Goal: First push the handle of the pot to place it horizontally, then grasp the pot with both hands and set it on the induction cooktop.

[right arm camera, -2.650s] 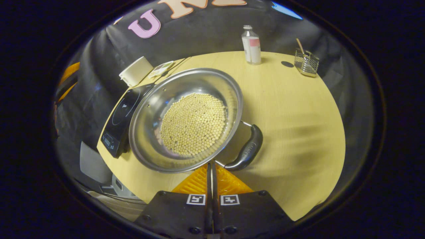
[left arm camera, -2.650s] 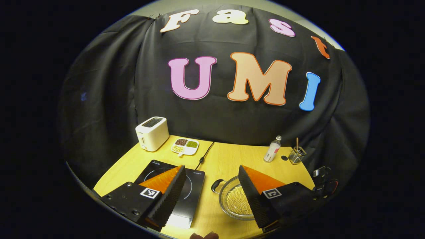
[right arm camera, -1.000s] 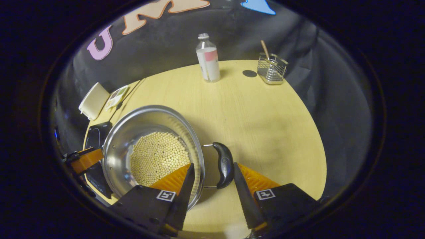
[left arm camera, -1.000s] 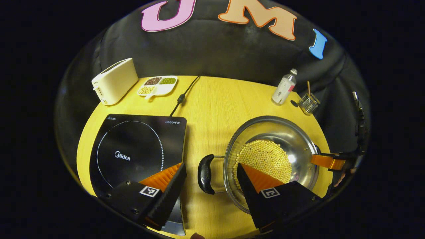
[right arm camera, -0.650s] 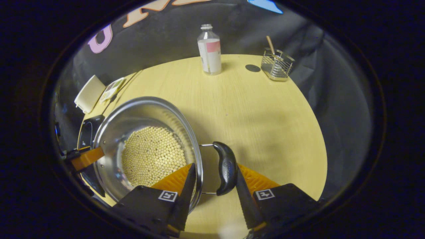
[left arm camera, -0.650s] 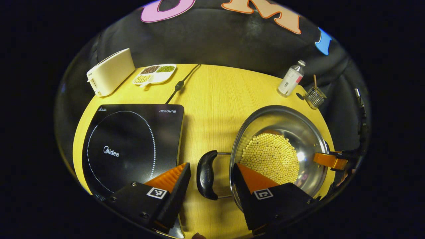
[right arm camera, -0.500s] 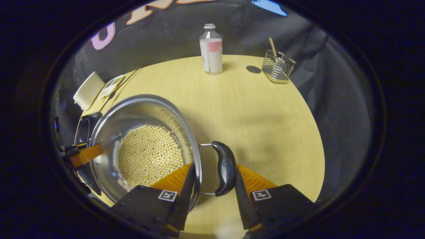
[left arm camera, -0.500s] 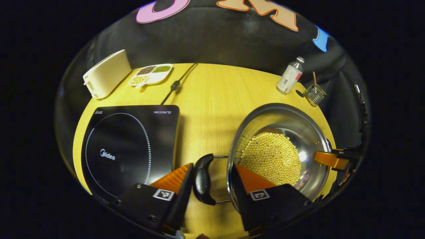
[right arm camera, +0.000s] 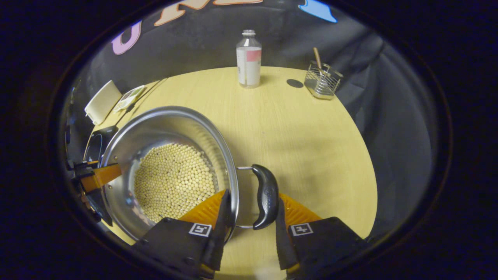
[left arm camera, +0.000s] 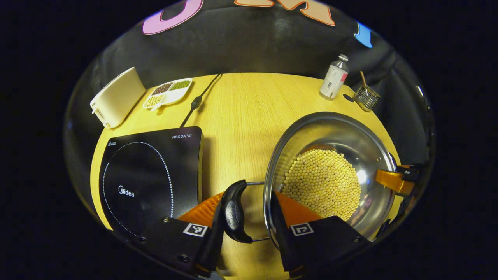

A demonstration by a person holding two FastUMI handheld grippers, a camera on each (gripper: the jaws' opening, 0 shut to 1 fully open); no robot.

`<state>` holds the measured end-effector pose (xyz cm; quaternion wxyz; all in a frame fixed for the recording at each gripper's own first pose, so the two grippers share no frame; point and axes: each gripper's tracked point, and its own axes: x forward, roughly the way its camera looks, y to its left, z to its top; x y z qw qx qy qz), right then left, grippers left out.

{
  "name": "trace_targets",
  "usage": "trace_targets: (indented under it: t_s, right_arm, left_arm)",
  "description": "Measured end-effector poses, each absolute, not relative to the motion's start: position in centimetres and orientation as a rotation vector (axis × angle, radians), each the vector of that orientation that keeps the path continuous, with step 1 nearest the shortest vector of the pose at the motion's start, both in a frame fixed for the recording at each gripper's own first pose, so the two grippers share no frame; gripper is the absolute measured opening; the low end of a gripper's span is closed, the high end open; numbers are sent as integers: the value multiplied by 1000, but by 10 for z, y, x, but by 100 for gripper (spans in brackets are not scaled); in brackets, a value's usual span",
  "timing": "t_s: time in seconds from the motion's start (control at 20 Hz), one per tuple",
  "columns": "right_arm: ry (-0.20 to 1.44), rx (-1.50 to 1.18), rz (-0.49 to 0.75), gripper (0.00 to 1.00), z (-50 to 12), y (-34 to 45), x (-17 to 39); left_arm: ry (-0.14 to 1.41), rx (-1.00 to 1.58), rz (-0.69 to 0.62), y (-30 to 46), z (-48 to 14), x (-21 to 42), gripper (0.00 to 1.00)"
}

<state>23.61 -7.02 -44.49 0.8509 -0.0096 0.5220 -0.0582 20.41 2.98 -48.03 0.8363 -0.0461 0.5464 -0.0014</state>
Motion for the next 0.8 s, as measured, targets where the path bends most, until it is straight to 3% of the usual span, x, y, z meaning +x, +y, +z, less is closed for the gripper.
trace_targets:
  t_s: [0.05, 0.1, 0.45, 0.65, 0.7, 0.75, 0.8]
  right_arm:
    - [1105, -11, -121, 59, -443, -69, 225]
    - [1106, -1, -115, 55, -440, -67, 219]
    - [1067, 53, -57, 54, -419, -51, 217]
    - [1032, 89, 22, 54, -404, -11, 225]
    - [1021, 96, 45, 58, -399, 2, 228]
    - [1012, 105, 63, 54, -395, 17, 229]
    - [1005, 112, 77, 58, -391, 32, 231]
  left_arm:
    - [1167, -120, 8, 30, -479, 198, 61]
    - [1176, -129, 10, 29, -475, 188, 60]
    - [1111, -97, 52, 41, -435, 175, 57]
    - [1082, -83, 110, 78, -406, 166, 57]
    - [1069, -78, 124, 91, -398, 164, 57]
    - [1059, -73, 136, 104, -392, 163, 58]
    - [1051, -71, 145, 118, -387, 160, 57]
